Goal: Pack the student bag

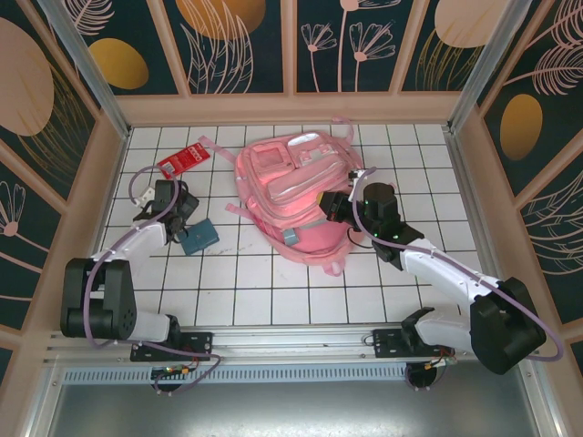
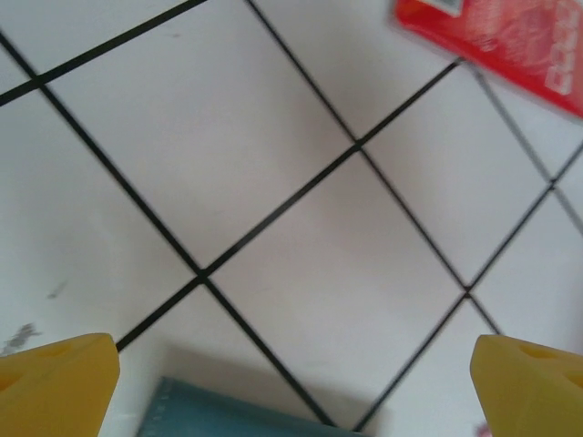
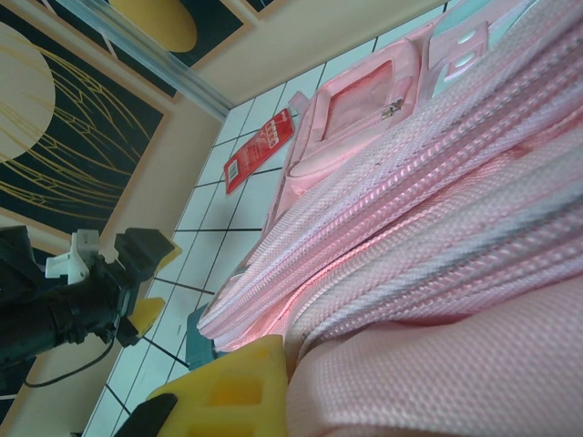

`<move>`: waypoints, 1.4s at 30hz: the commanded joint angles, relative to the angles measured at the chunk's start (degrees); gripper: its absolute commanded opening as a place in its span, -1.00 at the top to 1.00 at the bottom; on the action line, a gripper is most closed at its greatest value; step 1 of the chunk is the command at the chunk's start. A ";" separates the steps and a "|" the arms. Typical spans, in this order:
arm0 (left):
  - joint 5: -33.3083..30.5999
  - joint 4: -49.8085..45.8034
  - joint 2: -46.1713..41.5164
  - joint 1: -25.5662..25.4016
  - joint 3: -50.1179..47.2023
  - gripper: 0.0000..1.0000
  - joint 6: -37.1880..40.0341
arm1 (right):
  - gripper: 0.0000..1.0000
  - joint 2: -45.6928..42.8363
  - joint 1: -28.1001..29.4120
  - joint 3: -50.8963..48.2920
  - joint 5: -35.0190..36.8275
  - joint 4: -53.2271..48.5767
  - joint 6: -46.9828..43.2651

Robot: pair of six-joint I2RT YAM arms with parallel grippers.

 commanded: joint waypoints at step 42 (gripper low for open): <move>7.16 1.87 -5.23 -14.80 -4.88 -0.97 8.81 | 0.89 -2.37 0.38 0.23 -2.64 6.08 -0.68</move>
